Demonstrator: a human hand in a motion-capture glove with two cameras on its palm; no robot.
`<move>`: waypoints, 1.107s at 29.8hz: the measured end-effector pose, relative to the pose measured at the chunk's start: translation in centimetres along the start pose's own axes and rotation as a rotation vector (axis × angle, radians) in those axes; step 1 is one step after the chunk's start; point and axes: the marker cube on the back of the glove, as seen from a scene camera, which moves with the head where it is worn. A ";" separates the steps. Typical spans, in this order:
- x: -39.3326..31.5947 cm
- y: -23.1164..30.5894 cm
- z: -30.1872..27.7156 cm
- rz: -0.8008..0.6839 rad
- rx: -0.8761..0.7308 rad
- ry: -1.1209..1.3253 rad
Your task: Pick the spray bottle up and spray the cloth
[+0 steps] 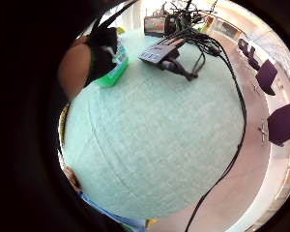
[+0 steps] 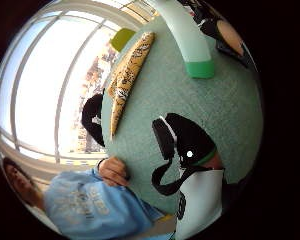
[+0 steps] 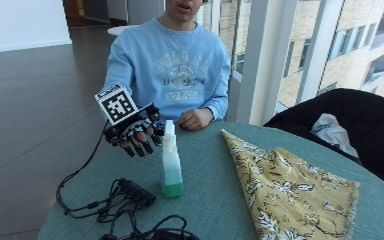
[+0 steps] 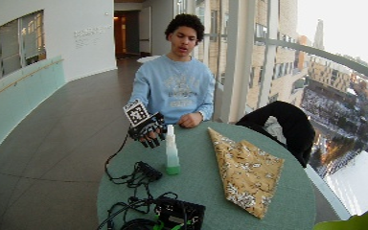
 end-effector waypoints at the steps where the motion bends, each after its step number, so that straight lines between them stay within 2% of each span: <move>1: 0.0 0.0 0.0 -0.002 0.001 0.001; 18: -0.1 -0.3 -0.5 -0.008 -0.001 0.010; 33: 0.0 -4.7 0.7 0.140 0.019 -0.167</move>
